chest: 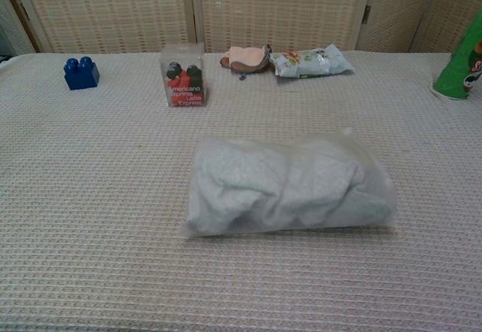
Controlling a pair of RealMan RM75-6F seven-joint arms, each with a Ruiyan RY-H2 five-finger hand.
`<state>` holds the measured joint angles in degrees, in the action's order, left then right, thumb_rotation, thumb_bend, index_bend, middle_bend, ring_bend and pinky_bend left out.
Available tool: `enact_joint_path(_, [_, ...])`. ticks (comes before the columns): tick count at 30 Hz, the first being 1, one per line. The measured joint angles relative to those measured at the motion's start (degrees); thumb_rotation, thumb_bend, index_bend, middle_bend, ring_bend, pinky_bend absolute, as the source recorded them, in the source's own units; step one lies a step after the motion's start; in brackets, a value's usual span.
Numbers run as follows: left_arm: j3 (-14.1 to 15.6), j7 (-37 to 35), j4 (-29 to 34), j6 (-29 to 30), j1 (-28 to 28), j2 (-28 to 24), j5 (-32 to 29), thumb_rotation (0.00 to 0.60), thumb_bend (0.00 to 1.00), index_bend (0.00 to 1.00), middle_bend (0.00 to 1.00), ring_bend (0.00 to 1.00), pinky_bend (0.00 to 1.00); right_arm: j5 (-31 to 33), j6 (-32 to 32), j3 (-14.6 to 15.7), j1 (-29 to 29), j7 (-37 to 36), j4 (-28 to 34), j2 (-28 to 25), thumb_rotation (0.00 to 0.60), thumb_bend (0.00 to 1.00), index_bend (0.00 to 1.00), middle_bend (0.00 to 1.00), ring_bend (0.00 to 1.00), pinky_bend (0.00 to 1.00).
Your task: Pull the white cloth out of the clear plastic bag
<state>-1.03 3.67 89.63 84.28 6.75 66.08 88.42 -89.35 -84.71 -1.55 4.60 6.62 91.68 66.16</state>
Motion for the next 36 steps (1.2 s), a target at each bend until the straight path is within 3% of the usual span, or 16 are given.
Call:
enact_joint_path(6, [0.2,-0.2,0.0,0.3,-0.1,0.0,0.5,0.600,0.19,0.15,0.11,0.01,0.11,-0.1,0.2,0.1,0.0,0.0,0.1,-0.1,0.600,0.09,0.00,0.00,0.00,0.00])
enact_joint_path(12, [1.1,-3.2,-0.9,2.1,0.0,0.7,4.6,0.600,0.19,0.21,0.19,0.08,0.28,-1.1,-0.6,0.4,-0.2,-0.3,0.4,-0.2,0.600,0.09,0.00,0.00,0.00,0.00])
enact_joint_path(15, [1.9,-5.8,-1.9,2.9,0.4,1.6,8.1,0.600,0.19,0.26,0.29,0.15,0.35,-0.9,-1.1,0.3,-0.5,-0.2,0.4,-0.3,0.600,0.09,0.00,0.00,0.00,0.00])
enact_joint_path(18, [3.1,-7.6,-3.6,3.4,1.1,3.7,12.0,0.600,0.17,0.31,0.42,0.27,0.45,-0.5,-1.3,0.1,-0.6,0.1,0.2,-0.1,0.600,0.09,0.00,0.00,0.00,0.00])
enact_joint_path(21, [4.1,-8.8,-5.6,3.8,2.3,6.6,15.9,0.600,0.16,0.42,0.70,0.56,0.68,-0.2,-0.6,0.1,-0.4,1.0,0.0,0.3,0.600,0.09,0.00,0.00,0.00,0.00])
enact_joint_path(25, [4.8,-11.0,-8.4,5.5,3.8,11.7,20.8,0.600,0.16,0.63,0.97,0.83,0.88,0.3,0.1,-0.1,-0.1,2.4,-0.3,1.1,0.600,0.09,0.00,0.00,0.00,0.00])
enact_joint_path(27, [5.2,-11.7,-10.0,6.5,4.8,14.8,23.4,0.600,0.16,0.67,1.00,0.90,0.94,0.8,0.6,-0.2,0.0,3.0,-0.5,1.5,0.600,0.09,0.00,0.00,0.00,0.00])
enact_joint_path(30, [5.6,-11.2,-11.9,6.4,6.5,18.6,25.8,0.600,0.17,0.66,1.00,0.98,0.99,1.4,1.2,-0.3,0.3,3.8,-0.8,2.0,0.600,0.09,0.00,0.00,0.00,0.00])
enact_joint_path(36, [5.6,-10.3,-12.4,0.6,9.1,22.9,23.9,0.600,0.28,0.60,1.00,1.00,1.00,2.3,2.0,-0.6,0.6,4.1,-1.1,2.3,0.600,0.09,0.00,0.00,0.00,0.00])
